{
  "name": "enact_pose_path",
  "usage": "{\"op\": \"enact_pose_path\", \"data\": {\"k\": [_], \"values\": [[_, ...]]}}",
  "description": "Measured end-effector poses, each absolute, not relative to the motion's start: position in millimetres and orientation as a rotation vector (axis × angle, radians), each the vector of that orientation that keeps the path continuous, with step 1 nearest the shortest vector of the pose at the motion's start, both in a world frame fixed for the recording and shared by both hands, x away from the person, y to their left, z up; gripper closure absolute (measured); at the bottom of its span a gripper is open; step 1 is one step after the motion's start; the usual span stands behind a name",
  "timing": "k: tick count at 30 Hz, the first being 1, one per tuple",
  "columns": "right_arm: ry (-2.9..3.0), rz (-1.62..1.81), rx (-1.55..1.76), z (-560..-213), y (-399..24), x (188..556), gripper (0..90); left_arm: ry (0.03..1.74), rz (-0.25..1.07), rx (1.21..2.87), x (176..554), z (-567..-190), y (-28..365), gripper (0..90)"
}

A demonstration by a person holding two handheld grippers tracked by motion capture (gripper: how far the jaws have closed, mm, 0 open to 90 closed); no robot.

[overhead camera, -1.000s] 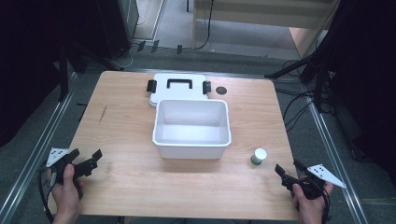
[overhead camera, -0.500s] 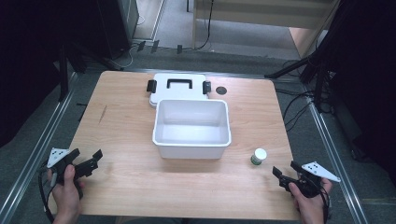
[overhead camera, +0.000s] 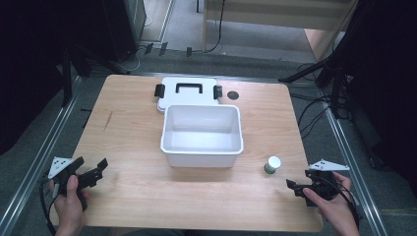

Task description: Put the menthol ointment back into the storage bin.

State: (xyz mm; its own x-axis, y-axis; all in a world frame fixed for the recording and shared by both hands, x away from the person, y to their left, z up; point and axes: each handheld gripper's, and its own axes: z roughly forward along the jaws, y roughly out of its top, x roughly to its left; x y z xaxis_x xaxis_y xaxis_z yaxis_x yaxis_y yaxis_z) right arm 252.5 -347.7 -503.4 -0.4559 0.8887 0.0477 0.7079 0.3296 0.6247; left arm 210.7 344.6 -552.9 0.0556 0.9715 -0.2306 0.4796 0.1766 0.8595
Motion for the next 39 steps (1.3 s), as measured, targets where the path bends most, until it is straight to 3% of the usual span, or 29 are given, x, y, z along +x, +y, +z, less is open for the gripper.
{"op": "enact_pose_path", "data": {"k": [20, 39], "values": [[2.673, 0.15, 1.385, -487, -295, 292, 14.5, 1.517, 0.689, 1.452, 208, -553, 344, 8.7], [2.63, 0.065, 1.437, -475, -253, 338, 21.3, 1.51, 0.686, 1.449, 207, -553, 343, 8.7]]}}
